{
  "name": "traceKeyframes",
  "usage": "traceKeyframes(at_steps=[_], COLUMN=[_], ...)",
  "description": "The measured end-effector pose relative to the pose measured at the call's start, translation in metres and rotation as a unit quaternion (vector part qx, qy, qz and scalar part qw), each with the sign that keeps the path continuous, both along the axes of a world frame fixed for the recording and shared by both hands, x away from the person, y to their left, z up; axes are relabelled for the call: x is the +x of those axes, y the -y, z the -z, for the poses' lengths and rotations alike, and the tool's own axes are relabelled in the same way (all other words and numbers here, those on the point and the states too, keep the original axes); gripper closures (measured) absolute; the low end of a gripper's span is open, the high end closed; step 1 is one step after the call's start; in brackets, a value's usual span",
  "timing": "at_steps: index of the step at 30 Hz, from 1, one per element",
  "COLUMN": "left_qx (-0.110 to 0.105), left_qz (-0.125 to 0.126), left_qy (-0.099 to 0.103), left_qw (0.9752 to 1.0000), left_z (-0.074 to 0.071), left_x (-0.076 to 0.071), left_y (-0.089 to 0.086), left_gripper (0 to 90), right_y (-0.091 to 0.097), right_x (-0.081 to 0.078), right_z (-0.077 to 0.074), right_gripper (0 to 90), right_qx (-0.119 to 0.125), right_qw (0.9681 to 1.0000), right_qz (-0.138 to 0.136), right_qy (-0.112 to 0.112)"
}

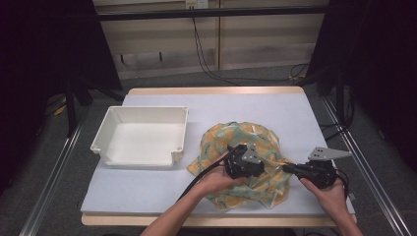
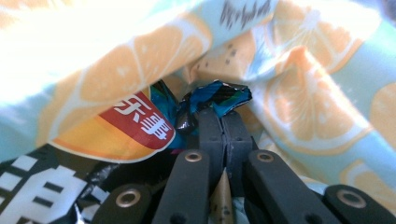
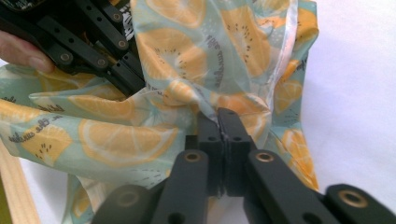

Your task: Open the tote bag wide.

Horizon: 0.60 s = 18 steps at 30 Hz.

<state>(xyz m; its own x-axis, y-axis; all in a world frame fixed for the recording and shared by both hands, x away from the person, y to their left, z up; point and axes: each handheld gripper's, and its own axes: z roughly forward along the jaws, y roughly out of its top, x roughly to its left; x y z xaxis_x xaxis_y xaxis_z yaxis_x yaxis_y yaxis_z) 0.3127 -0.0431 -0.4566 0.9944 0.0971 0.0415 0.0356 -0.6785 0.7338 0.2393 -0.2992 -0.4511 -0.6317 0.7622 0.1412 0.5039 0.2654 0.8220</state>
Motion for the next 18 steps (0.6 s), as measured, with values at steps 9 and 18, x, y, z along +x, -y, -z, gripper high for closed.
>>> traceKeyframes(at_steps=[9, 18], left_qx=[-0.025, -0.035], left_qz=[-0.001, -0.007], left_qy=[-0.015, -0.018], left_qw=[0.9996, 0.9992], left_z=[-0.006, -0.012], left_x=[0.002, 0.001], left_y=[-0.006, -0.009], left_gripper=[88.8, 88.6], right_y=[-0.006, -0.015], right_x=[-0.004, -0.005], right_z=[-0.009, -0.020], right_gripper=[60.9, 40.1], right_qx=[0.016, 0.039], right_qw=[0.9997, 0.9986], right_qz=[-0.014, -0.025], right_qy=[0.013, 0.025])
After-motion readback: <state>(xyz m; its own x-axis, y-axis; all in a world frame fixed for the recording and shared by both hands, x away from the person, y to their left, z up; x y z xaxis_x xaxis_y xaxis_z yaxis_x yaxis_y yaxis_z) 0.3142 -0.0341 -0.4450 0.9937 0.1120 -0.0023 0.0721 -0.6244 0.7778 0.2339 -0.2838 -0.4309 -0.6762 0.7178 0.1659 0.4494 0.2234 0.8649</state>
